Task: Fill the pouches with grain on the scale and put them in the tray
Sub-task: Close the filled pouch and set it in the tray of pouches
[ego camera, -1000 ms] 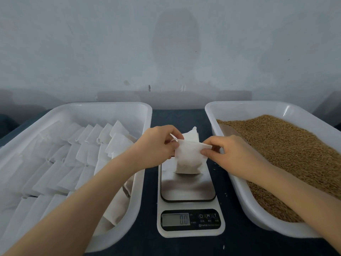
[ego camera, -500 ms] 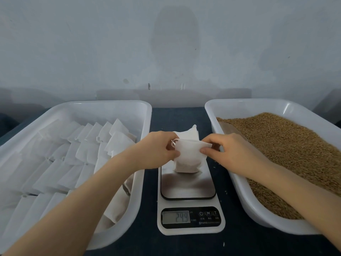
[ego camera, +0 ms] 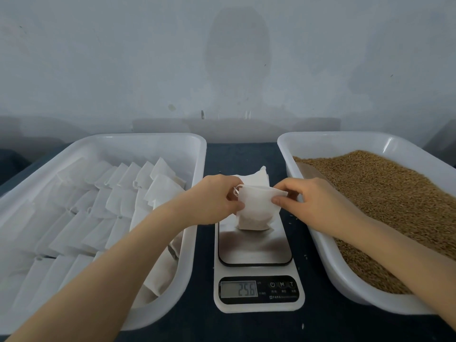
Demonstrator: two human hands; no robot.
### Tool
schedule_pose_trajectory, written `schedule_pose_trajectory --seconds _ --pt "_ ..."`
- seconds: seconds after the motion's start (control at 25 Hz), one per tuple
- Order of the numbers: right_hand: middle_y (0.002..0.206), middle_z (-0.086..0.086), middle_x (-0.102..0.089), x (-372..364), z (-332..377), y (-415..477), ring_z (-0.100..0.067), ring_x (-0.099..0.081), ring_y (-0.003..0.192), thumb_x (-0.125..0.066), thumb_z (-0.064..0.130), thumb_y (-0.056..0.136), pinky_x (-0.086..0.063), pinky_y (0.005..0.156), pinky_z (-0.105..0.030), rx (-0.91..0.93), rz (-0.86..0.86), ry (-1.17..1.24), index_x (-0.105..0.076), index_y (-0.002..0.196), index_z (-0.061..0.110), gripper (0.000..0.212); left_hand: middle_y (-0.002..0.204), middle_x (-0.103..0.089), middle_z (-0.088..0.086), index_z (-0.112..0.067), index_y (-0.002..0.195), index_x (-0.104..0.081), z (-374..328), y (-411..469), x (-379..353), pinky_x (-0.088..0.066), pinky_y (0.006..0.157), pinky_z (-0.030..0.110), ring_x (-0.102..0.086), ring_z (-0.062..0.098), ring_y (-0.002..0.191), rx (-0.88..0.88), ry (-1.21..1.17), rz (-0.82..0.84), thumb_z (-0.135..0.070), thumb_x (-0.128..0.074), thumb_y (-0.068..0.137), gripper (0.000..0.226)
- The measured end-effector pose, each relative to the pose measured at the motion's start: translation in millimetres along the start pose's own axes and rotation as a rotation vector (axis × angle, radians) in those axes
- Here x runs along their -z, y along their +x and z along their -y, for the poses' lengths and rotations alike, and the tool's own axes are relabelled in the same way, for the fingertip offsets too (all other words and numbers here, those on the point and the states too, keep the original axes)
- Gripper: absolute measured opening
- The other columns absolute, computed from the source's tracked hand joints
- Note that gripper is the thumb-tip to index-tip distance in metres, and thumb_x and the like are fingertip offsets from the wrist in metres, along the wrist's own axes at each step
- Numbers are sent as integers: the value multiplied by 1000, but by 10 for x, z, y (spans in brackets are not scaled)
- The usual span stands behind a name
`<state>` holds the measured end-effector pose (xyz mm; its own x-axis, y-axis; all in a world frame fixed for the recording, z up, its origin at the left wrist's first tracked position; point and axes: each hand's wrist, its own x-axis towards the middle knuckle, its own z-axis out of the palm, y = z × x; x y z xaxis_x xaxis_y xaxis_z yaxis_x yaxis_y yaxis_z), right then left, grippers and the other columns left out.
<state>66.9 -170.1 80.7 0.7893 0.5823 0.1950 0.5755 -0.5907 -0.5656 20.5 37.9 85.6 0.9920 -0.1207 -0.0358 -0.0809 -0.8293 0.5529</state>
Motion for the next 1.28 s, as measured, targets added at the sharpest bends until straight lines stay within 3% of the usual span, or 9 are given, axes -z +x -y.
schedule_pose_trajectory --seconds 0.24,0.44,0.52,0.6,0.72,0.88,1.04,1.12,1.28 --pt "75 4 -66 3 2 -7 5 -49 44 -61 27 91 -35 48 -7 18 1 9 -69 95 21 11 89 -62 -9 -27 90 -53 19 9 -11 -44 76 23 -60 14 88 14 14 -6 -28 -69 85 17" --pt "76 11 -65 11 56 -10 4 -56 68 -63 26 89 -40 62 -7 75 -2 40 -70 88 26 7 108 -56 -22 -39 122 -53 -28 -12 -82 -39 71 8 -54 -1 91 8 -126 -19 -44 -79 72 57" --pt "74 15 -64 10 78 -23 7 -56 67 -64 24 88 -38 61 -4 108 -9 49 -71 89 26 8 87 -58 -23 -37 113 -61 -34 -6 -119 -38 59 5 -54 -6 75 -20 -101 -16 -42 -78 74 43" --pt "70 18 -64 11 82 -32 8 -55 59 -63 24 88 -37 55 -3 122 -29 73 -71 89 25 8 60 -52 -16 -20 85 -69 -44 2 -131 -36 52 6 -48 0 56 -64 -86 -35 -33 -73 82 14" --pt "75 26 -62 14 76 -16 9 -56 64 -63 30 86 -37 58 -3 128 -52 108 -67 91 31 7 48 -38 -9 -8 59 -53 -49 15 -140 -31 46 10 -33 7 48 -77 -132 -86 -28 -66 88 38" --pt "74 41 -59 -11 77 13 17 -56 71 -65 41 78 -38 60 1 79 73 138 -59 89 47 14 54 -51 0 -9 61 -59 -70 25 -119 -38 50 18 -45 10 51 -31 -258 -133 -32 -69 85 35" --pt "73 22 -69 -26 6 63 7 -62 65 -64 45 70 -43 58 -5 43 25 206 -69 84 35 18 58 -64 -9 -30 54 -66 -83 -3 -59 -47 52 15 -62 5 56 -21 -394 -146 -28 -70 85 31" --pt "68 11 -69 -35 -45 92 0 -60 59 -64 44 75 -43 54 -11 30 -33 177 -68 77 31 14 58 -65 -8 -25 59 -69 -89 -25 3 -48 53 15 -63 6 56 -10 -439 -164 -24 -70 86 27" --pt "76 22 -68 -2 -147 106 0 -63 71 -58 32 90 -49 65 -13 7 -141 113 -68 90 32 10 55 -65 1 -13 61 -67 7 -42 339 -54 52 23 -65 13 53 120 -560 -381 -18 -70 84 24"
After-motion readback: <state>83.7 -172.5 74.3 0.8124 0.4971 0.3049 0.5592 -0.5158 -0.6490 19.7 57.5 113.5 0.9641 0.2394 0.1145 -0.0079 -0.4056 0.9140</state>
